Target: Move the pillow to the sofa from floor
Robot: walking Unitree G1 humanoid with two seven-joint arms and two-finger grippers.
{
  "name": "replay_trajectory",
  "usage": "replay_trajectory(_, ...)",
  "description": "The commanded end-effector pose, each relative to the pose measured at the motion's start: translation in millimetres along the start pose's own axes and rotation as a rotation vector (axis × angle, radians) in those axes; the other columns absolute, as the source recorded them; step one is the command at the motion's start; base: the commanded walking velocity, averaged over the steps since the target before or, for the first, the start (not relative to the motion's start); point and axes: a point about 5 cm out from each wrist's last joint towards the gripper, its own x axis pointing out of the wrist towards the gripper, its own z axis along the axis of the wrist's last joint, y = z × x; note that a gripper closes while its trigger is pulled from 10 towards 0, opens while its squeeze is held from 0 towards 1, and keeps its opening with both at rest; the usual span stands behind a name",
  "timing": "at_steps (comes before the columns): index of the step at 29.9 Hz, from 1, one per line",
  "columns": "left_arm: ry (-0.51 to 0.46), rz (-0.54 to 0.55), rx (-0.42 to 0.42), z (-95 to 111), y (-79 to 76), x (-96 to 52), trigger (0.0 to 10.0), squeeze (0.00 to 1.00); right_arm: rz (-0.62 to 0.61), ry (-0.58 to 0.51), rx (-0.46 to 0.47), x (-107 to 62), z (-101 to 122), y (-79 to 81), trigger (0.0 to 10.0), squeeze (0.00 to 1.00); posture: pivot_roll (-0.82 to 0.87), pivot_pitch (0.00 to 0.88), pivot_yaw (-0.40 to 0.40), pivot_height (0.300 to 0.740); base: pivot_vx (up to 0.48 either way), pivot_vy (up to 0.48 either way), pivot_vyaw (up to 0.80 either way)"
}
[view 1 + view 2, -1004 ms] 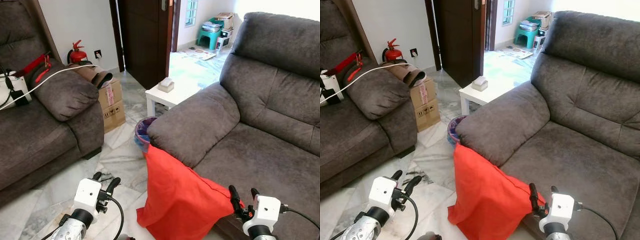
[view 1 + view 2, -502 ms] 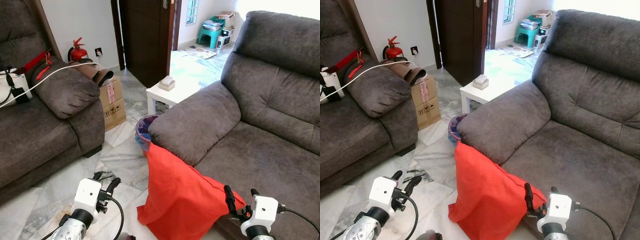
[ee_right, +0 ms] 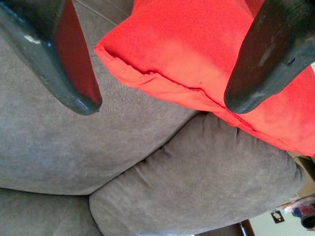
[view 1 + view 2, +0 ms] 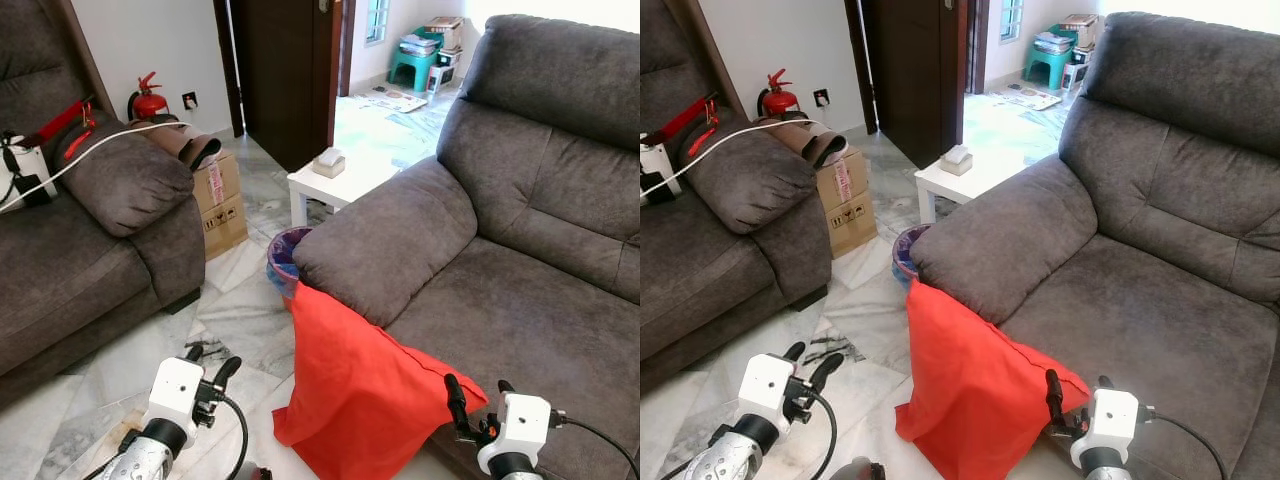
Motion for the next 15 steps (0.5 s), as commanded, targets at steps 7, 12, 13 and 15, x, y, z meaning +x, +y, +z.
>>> replay_trajectory(7, -0.001, -0.003, 0.008, 2.4, 0.6, -0.7, 10.0, 0.0, 0.006, 0.013, 0.0, 2.1, -1.8, 3.3, 10.0, 0.0, 0.0, 0.086, 0.027, 0.638, 0.381, 0.0, 0.0)
replay_trajectory(12, 0.0, -0.001, 0.008, 2.3, 0.8, -1.4, 10.0, 0.0, 0.007, 0.016, -0.003, 3.1, -1.8, 3.9, 10.0, 0.0, 0.0, 0.083, 0.025, 0.638, 0.401, 0.0, 0.0)
replay_trajectory(13, 0.0, -0.001, 0.008, 2.3, 0.8, -1.4, 10.0, 0.0, 0.007, 0.016, -0.003, 3.1, -1.8, 3.9, 10.0, 0.0, 0.0, 0.083, 0.025, 0.638, 0.405, 0.0, 0.0)
replay_trajectory(15, -0.002, -0.003, 0.011, 2.7, 0.2, -1.4, 10.0, 0.0, 0.005, 0.016, -0.003, 3.4, -1.6, 3.8, 10.0, 0.0, 0.0, 0.085, 0.024, 0.638, 0.341, 0.0, 0.0)
